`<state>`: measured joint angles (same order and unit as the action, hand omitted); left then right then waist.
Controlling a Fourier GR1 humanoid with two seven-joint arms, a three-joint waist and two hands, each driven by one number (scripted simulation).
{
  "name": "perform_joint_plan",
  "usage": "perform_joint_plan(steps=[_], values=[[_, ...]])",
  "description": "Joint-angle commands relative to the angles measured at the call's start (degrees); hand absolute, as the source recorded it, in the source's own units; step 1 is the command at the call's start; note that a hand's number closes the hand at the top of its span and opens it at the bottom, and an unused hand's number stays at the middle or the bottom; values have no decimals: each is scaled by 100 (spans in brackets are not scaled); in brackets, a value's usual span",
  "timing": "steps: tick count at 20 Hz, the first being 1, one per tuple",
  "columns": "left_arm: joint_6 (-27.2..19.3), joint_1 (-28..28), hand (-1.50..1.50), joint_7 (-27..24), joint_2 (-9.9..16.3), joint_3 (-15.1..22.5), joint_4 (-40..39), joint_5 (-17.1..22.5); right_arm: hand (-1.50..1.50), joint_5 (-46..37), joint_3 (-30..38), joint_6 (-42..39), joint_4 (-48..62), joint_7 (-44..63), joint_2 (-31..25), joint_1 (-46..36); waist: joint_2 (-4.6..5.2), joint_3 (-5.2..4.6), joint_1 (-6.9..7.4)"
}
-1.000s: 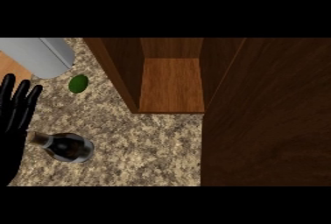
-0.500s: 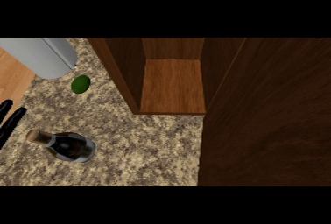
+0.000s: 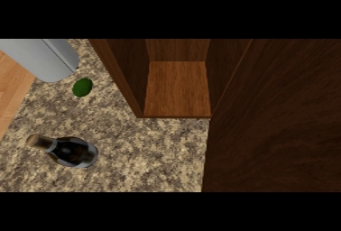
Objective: Pick up the wine, place it into the cabinet and close the cabinet
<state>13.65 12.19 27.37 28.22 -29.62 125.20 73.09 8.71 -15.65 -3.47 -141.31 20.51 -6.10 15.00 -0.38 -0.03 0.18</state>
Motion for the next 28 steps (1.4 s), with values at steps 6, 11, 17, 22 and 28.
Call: perform_joint_plan(steps=[6, 11, 17, 22, 28], values=[[-44, 407, -150, 687, 189, -1035, 272, 1048, -150, -132, -370, 259, -1475, 712, -110, 402, -6, -1, 6], [-51, 512, -150, 774, -73, -1215, 453, 1094, -150, -554, -816, 452, -1409, 771, -25, 231, -2, -3, 4], [-338, 224, -150, 900, 259, -1633, 262, 1273, -150, -391, -714, 578, -1728, 1099, -248, 110, 1, -1, -38], [-390, -117, -150, 828, 356, -1584, -104, 1019, -150, -511, -848, 722, -1750, 1084, -289, 86, 12, -1, -84], [183, -14, -150, 670, 3, -1379, -486, 104, -150, -323, -542, 904, -1462, 967, -168, -158, 26, -2, -59]])
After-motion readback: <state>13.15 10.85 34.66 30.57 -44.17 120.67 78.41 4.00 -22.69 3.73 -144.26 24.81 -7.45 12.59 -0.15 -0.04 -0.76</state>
